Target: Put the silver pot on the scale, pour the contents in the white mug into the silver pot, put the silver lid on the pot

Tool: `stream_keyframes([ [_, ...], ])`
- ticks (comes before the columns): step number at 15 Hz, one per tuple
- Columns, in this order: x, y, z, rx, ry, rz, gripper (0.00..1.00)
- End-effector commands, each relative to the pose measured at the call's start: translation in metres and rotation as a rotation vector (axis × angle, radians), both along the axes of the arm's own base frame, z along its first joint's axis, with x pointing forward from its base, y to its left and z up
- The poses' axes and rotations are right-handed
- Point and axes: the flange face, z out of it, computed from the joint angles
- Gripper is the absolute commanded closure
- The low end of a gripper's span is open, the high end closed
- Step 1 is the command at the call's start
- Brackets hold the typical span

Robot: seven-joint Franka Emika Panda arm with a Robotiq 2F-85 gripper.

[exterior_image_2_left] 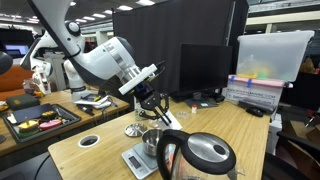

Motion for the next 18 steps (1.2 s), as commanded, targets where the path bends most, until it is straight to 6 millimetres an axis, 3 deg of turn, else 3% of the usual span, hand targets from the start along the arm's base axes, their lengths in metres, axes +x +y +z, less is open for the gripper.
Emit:
stream_keyframes([
  [1,-0.007,0.005,-0.005,-0.063,0.033,0.036,0.98],
  [8,-0.016,0.006,-0.027,-0.197,0.015,0.099,0.98],
  [18,-0.027,0.026,-0.047,-0.351,0.030,0.143,0.98],
])
